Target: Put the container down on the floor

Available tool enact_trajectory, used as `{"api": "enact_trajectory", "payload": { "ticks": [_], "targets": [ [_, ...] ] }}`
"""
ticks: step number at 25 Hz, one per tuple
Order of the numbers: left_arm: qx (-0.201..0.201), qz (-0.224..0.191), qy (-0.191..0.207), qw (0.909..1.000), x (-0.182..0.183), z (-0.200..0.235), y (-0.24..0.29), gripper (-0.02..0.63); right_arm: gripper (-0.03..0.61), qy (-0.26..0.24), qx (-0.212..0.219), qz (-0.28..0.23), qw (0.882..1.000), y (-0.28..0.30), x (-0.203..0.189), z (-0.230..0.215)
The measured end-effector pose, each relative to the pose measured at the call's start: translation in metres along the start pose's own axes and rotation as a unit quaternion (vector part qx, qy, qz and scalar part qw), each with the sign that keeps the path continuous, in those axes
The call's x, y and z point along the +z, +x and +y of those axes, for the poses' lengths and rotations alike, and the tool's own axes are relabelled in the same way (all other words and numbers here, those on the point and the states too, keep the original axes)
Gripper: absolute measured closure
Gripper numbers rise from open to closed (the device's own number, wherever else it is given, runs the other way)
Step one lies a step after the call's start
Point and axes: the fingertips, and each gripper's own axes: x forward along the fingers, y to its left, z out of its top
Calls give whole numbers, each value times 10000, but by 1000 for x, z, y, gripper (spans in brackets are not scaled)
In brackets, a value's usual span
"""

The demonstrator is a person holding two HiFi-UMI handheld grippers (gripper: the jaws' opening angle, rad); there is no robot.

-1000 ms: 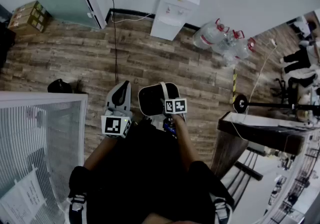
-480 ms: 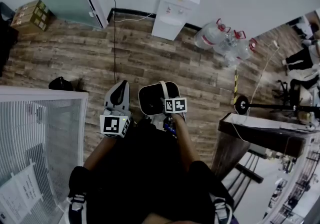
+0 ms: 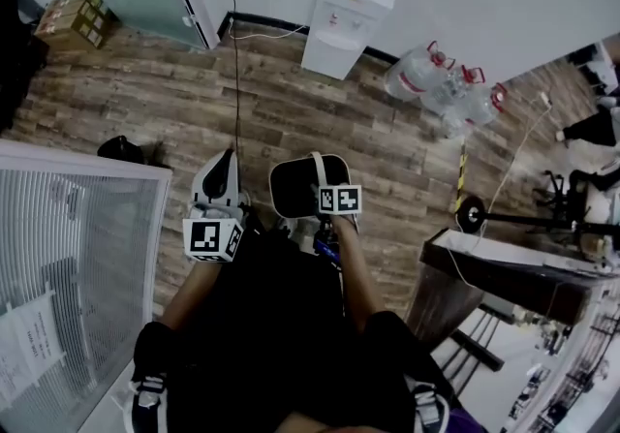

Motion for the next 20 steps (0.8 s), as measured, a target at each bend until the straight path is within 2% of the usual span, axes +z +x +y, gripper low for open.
{"api": "enact_trajectory", "payload": {
  "ticks": [9, 20],
  "targets": [
    [125, 23, -45, 9999, -8, 4, 10, 586, 545, -61, -50, 75, 9999, 3, 15, -16],
    [101, 107, -258, 9996, -13, 71, 87, 586, 545, 77, -217, 214, 9995, 34, 73, -14]
  ]
}}
